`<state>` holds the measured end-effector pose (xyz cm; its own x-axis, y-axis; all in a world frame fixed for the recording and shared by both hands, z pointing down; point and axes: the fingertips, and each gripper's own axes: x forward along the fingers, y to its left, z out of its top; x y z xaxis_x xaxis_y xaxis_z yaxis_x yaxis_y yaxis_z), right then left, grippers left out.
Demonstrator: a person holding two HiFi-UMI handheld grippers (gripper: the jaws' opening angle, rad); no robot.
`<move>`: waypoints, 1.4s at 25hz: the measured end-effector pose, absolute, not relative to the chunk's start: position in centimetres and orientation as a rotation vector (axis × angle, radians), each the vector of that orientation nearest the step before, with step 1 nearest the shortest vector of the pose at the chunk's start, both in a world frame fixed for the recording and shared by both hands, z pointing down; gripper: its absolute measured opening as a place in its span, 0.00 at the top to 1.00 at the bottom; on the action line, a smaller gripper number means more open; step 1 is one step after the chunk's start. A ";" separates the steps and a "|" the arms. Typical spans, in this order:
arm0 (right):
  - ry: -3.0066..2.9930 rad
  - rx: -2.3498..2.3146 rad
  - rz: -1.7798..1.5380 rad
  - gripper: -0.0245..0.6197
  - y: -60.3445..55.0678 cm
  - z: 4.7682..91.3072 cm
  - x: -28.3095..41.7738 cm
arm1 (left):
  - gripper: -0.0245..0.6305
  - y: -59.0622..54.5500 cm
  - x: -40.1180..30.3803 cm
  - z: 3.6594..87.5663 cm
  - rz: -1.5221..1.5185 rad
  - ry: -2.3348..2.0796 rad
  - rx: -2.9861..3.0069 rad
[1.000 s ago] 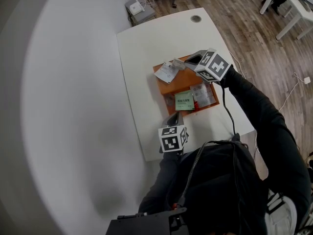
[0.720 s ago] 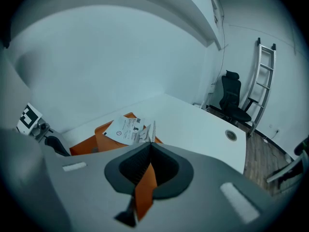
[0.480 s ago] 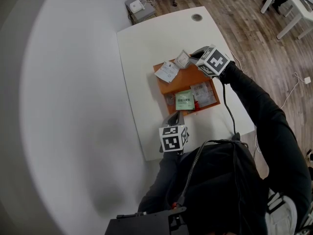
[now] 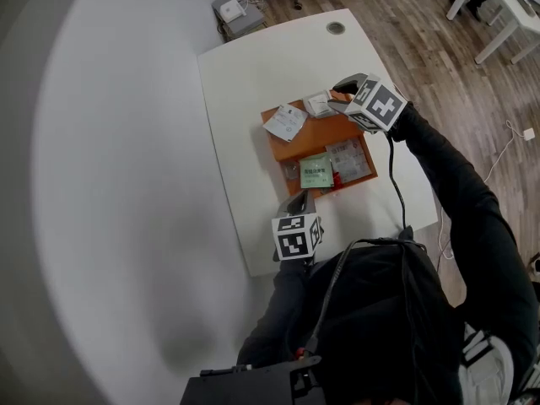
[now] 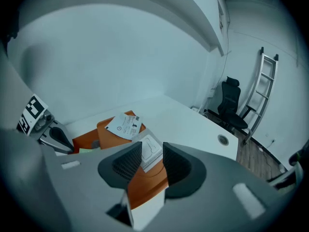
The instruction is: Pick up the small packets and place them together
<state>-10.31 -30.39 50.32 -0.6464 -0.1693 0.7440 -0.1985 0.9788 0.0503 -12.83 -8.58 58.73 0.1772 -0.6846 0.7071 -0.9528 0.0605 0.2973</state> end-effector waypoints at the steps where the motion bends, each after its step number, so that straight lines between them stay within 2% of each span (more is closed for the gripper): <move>1: -2.301 0.245 0.029 0.78 -29.9 49.6 -10.2 | 0.97 -8.6 -12.8 58.7 0.443 -1.572 1.689; 10: -2.437 0.086 0.046 0.78 -21.8 46.6 -9.9 | 0.97 -8.5 -12.8 58.8 0.446 -1.573 1.697; 15: -2.354 -0.045 -0.061 0.78 -16.2 49.8 -9.9 | 0.97 -8.6 -12.9 58.8 0.413 -1.570 1.686; 21: -2.255 -0.228 -0.016 0.78 -10.7 54.3 -11.4 | 0.97 -8.2 -14.1 58.3 0.342 -1.585 1.627; 35: -2.097 -0.309 -0.071 0.78 -8.2 60.0 -14.4 | 0.97 -6.9 -15.1 58.1 0.287 -1.607 1.607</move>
<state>-14.38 -8.21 60.01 -0.4901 0.1908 0.8505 0.2477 0.9660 -0.0740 -15.08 -6.90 58.15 0.1571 -0.7229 0.6729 -0.9109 0.1572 0.3816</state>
